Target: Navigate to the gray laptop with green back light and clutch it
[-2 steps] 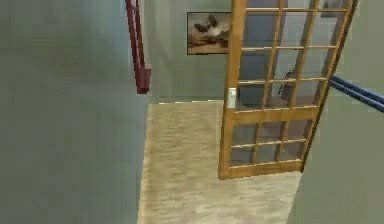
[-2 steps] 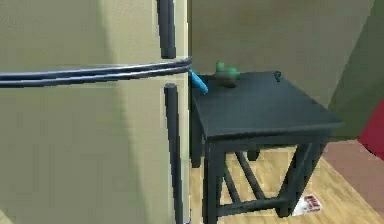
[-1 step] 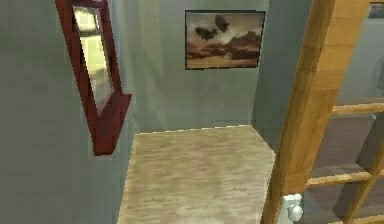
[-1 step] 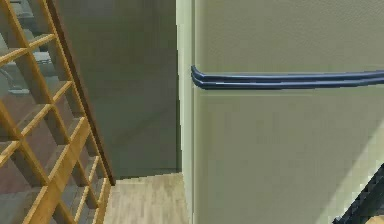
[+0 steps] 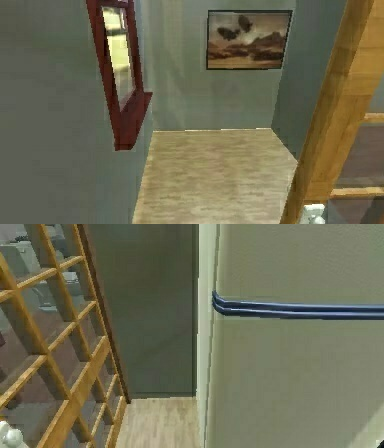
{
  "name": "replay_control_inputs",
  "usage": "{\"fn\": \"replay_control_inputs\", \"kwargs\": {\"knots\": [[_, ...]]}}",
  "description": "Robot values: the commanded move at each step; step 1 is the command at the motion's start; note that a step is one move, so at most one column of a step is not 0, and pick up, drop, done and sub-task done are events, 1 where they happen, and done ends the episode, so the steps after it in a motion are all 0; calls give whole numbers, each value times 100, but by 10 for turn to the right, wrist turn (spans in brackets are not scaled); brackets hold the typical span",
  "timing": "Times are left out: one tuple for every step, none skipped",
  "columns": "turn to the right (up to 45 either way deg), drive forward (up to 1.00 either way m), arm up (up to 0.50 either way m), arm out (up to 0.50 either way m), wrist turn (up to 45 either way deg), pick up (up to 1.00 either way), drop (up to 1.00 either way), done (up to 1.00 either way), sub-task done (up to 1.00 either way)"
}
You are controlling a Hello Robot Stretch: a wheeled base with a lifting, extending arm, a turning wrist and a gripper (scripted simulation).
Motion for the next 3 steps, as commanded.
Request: {"fn": "replay_control_inputs", "kwargs": {"knots": [[0,65,0,0,0,0,0,0,0],[180,0,0,0,0,0,0,0,0],[0,35,0,0,0,0,0,0,0]]}}
